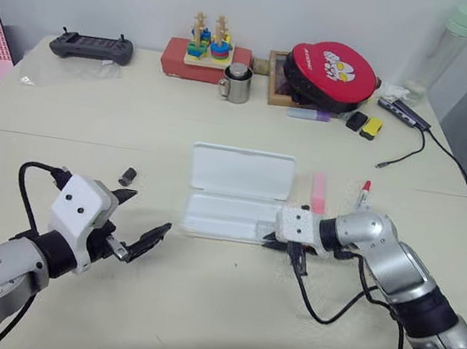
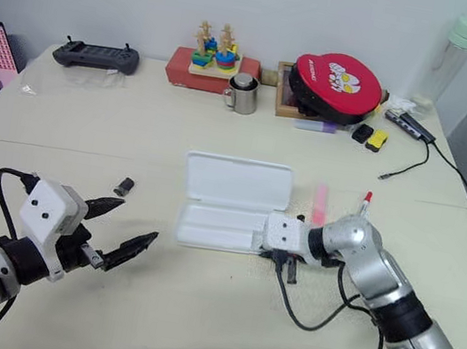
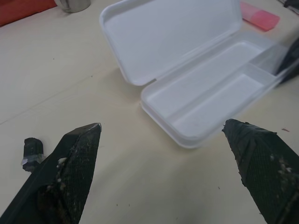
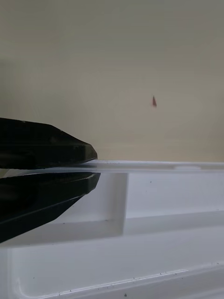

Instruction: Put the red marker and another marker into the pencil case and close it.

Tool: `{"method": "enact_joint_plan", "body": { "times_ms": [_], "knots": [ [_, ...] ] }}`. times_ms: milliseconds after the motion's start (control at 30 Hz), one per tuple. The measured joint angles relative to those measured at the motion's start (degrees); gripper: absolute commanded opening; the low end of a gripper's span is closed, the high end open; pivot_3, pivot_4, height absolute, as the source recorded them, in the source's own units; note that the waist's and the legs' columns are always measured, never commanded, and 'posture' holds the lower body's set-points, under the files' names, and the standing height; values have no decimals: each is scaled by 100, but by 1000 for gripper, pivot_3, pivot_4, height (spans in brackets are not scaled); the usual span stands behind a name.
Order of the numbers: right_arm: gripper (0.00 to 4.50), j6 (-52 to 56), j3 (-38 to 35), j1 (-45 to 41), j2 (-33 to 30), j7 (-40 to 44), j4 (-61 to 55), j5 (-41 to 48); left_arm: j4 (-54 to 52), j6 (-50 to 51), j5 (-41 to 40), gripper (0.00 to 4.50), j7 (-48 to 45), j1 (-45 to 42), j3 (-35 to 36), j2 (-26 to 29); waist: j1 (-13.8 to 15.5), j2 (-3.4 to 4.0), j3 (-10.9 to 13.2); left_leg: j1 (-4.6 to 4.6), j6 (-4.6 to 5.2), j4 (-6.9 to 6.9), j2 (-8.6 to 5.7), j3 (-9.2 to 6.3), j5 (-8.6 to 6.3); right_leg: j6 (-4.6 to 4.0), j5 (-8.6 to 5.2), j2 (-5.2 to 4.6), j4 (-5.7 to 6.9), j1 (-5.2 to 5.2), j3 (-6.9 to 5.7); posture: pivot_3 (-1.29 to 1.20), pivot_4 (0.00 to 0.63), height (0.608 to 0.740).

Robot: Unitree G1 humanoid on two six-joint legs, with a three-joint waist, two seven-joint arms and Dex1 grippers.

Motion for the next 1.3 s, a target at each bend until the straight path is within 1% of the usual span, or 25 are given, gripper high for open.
{"method": "enact_joint_plan", "body": {
  "times_ms": [167, 333, 633, 933, 1000, 1033, 1167, 1267, 1300],
  "knots": [
    [19, 171, -50, 281, -97, -50, -382, 0, 129, -66, 85, 4500, -98, 46, -31, -30, 14, 0, 0, 2, 0, 2, 2, -3, 0, -1, 2, 2, 4, 4, -4, 0, 150, 740],
    [19, 286, -53, 331, -114, -131, -565, -4, 214, -74, 138, 4500, -235, 39, -31, -8, 18, -1, 0, 2, 0, 2, 1, -4, 1, 1, 3, 2, 0, 6, -2, 0, 150, 740],
    [19, 146, -38, 674, -599, -3, -774, -63, 365, -71, 152, 4500, -522, -106, -19, 166, 27, -6, 1, 0, 0, 1, 1, -4, 0, 1, 3, 2, -3, 6, -4, 0, 150, 740],
    [19, 162, -16, 861, -759, 21, -1094, -66, 369, -43, 151, 4500, -658, -95, 16, 234, 23, -6, 1, 1, 0, 2, 2, -4, 0, 1, 3, 2, -1, 8, -4, 0, 150, 740],
    [526, 163, 4, 889, -787, 91, -1169, -60, 373, -41, 151, 4500, -700, -95, 30, 269, 23, -6, 1, 1, 0, 2, 2, -5, 0, 1, 3, 2, -1, 7, -5, 0, 150, 740],
    [628, 160, 11, 899, -796, 121, -1195, -56, 375, -41, 152, 4500, -720, -95, 35, 278, 23, -6, 1, 1, 0, 2, 2, -5, 0, 1, 3, 2, -2, 8, -4, 0, 150, 740],
    [1504, 137, 22, 944, -810, 122, -1201, -66, 384, -41, 153, 4500, -750, -95, 41, 279, 24, -8, 1, 1, 0, 2, 2, -5, 0, 1, 3, 2, -1, 8, -4, 0, 150, 740],
    [2400, 105, 11, 938, -765, -15, -1187, -119, 384, -41, 152, 4500, -749, -103, 41, 278, 24, -8, 1, 2, 0, 2, 2, -5, 0, 1, 3, 2, 0, 8, -5, 0, 150, 740],
    [2601, 107, 3, 930, -761, -29, -1186, -124, 384, -41, 153, 4500, -749, -107, 41, 278, 24, -8, 1, 2, 0, 2, 2, -5, 0, 1, 3, 2, 0, 9, -5, 0, 150, 740]
  ]
}}
